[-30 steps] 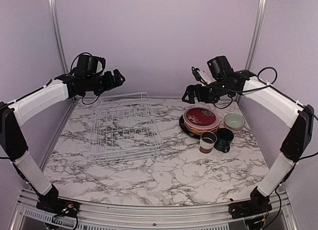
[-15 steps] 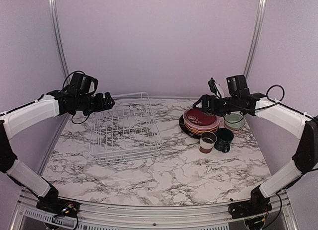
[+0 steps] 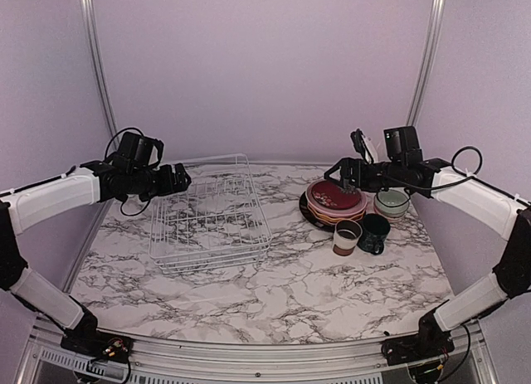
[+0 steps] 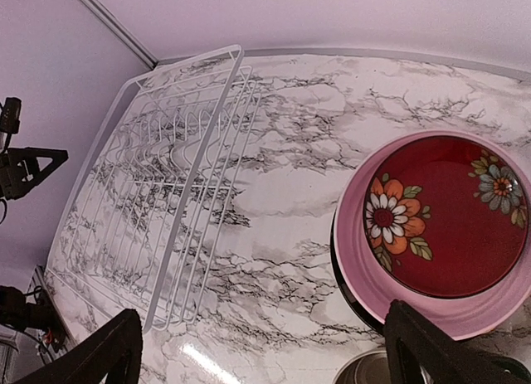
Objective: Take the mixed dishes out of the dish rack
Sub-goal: Reset both arms
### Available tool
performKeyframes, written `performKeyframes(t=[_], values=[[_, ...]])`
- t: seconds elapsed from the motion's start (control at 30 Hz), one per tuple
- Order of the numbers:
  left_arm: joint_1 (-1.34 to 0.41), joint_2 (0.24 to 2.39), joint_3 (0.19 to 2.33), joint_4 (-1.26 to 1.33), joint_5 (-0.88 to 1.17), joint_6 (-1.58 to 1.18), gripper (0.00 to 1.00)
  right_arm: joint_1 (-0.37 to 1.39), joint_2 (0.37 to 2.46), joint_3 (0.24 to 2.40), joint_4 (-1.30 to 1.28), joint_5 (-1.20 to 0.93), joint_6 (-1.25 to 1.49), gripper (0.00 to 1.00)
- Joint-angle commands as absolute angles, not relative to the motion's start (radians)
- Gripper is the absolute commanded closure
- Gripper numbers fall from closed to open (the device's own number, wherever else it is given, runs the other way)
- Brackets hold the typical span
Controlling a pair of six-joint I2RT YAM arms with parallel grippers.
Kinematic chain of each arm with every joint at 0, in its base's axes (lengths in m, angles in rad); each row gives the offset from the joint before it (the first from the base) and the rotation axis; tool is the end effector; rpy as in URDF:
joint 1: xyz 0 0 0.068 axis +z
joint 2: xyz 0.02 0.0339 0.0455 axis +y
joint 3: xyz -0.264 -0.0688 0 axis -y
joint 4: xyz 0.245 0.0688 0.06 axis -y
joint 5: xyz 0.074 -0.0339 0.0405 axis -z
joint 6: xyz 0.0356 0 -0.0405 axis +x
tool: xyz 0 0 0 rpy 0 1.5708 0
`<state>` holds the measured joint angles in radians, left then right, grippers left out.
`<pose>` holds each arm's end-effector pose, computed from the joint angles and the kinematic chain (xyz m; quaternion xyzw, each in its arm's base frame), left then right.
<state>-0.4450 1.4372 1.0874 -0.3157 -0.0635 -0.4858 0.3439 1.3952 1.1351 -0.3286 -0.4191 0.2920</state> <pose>0.2914 -0.1364 0.2799 -0.0322 0.8984 -0.1707 0.4034 0.2913 0.1197 0.3093 -0.1204 0.8597 0.3184 0.3808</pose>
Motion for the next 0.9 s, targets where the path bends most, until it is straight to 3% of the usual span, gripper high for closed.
performKeyframes(t=[0.0,0.87], values=[[-0.447,1.436,1.139,-0.283,-0.073,-0.465,0.01,0.342,1.386,1.143,-0.295,-0.425,0.281,0.02],[-0.443,1.529,1.239,-0.308,0.018,-0.408,0.01,0.342,1.419,1.15,-0.245,-0.45,0.301,0.02]])
